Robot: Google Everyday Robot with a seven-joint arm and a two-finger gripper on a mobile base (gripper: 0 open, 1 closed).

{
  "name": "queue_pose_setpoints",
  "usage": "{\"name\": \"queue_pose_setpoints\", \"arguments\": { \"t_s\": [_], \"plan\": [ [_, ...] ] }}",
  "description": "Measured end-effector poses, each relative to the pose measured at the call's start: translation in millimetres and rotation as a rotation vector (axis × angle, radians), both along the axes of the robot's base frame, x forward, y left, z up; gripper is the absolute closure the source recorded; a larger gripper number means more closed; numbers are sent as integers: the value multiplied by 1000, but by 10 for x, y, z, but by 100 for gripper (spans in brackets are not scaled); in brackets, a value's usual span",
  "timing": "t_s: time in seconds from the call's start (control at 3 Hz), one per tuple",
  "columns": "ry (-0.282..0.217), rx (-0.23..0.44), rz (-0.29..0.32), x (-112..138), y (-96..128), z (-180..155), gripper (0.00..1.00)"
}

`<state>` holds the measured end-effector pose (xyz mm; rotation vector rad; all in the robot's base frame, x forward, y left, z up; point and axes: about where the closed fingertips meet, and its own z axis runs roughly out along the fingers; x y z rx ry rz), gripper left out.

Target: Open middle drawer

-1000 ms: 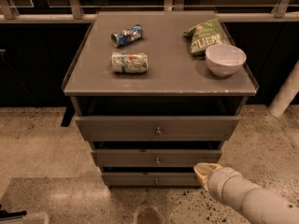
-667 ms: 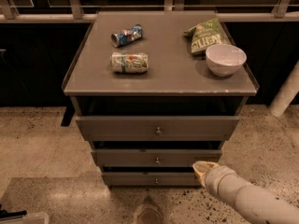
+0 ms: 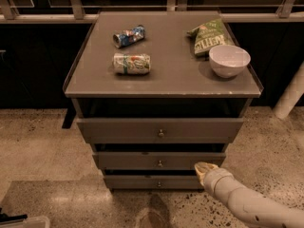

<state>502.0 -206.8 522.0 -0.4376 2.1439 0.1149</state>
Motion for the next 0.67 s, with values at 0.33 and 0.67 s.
{"name": "queue_pose_setpoints", "arguments": {
  "t_s": [0.33, 0.67],
  "plan": [
    [3, 5, -3, -1, 4, -37, 100],
    [-18, 18, -26, 76, -43, -118, 100]
  ]
}}
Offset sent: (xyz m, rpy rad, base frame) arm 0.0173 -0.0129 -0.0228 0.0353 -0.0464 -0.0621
